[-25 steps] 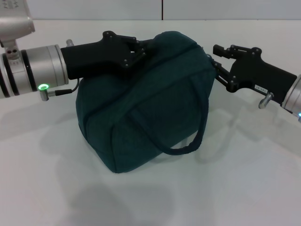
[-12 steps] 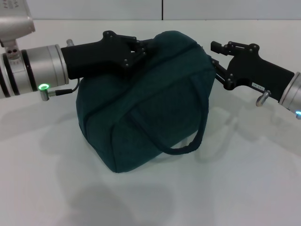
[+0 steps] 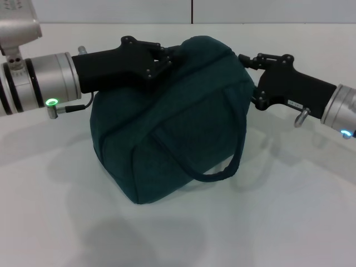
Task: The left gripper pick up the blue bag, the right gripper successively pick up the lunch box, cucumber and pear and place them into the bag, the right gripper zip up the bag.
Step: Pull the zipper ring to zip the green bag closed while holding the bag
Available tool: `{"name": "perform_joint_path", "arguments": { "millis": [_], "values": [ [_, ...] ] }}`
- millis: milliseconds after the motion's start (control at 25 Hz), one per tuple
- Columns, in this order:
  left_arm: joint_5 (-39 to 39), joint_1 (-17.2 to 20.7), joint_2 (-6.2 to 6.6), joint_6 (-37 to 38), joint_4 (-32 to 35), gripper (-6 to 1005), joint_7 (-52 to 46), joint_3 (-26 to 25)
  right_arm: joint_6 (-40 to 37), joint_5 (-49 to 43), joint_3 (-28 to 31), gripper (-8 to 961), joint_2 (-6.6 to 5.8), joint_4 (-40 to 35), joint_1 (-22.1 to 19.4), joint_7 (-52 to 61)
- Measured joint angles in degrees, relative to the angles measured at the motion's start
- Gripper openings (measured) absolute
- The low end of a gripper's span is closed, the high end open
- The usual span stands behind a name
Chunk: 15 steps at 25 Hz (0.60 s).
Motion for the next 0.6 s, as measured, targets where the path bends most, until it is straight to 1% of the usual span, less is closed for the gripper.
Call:
{"name": "perform_joint_path", "arguments": {
  "millis": [240, 480, 600],
  "values": [
    [0.1, 0.0, 0.03, 0.0, 0.0, 86, 0.0, 0.0, -0.3, 0.0, -1.4, 316, 0.1, -0.2, 0.1, 0.0],
    [0.1, 0.0, 0.07, 0.0, 0.0, 87, 0.0, 0.0, -0.4, 0.0, -1.5, 301, 0.11, -0.6, -0.4, -0.2],
    [0.1, 0.0, 0.09, 0.0, 0.0, 88, 0.0, 0.0, -0.5, 0.0, -1.5, 200, 0.11, -0.6, -0.6, -0.3]
  ]
}}
